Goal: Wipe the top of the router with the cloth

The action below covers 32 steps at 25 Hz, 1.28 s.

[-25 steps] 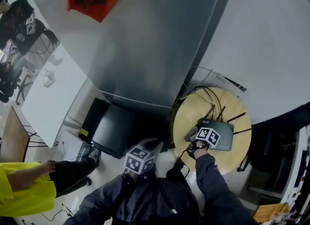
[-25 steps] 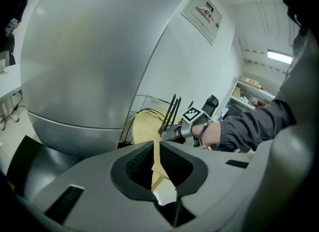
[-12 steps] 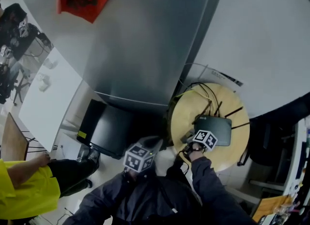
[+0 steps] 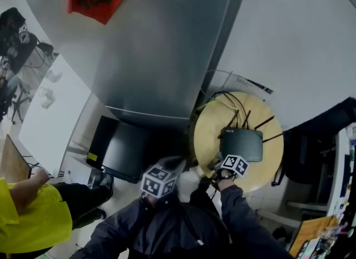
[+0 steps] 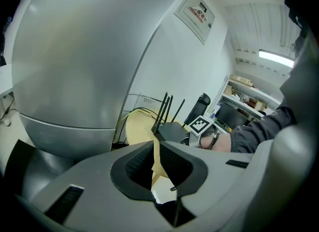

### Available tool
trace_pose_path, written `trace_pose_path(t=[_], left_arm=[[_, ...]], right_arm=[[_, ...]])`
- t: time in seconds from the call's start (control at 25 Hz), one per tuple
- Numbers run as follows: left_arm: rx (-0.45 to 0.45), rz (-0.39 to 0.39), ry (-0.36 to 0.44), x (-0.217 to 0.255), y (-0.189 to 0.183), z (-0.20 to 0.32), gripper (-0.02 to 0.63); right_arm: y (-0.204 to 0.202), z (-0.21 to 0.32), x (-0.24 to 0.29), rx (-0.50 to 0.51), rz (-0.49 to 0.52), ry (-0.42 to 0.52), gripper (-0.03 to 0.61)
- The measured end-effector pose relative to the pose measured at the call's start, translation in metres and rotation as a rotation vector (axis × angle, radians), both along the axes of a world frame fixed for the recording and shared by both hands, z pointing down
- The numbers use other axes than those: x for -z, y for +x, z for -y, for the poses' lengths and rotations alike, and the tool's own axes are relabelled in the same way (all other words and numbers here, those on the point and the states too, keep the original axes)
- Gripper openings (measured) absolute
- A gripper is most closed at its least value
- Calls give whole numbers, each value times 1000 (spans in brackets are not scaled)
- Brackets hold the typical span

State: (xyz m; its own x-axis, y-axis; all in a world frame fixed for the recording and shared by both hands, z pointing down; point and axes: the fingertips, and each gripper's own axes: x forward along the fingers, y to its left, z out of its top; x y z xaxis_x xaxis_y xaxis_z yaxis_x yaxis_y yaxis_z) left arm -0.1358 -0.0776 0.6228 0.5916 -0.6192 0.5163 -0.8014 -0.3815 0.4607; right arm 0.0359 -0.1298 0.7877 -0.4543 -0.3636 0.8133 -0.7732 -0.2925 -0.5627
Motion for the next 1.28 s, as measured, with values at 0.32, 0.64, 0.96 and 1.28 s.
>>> trace_pose_path(t=[0.32,0.64,0.96,1.28], left_arm=[[-14,3,5,3,-5,-15,26],[-86,-13,3,8,24,-35,26],[-159,2,36,24,73,-65,26],[-167,27,110,60,135,-135,26]], right_arm=[[-2,-20,1,93,-27,49,74],[-2,-47,78,383,-157,355,74],[41,-136,176,452,-204,673,74],[118,-236,248,410,-248,838,74]])
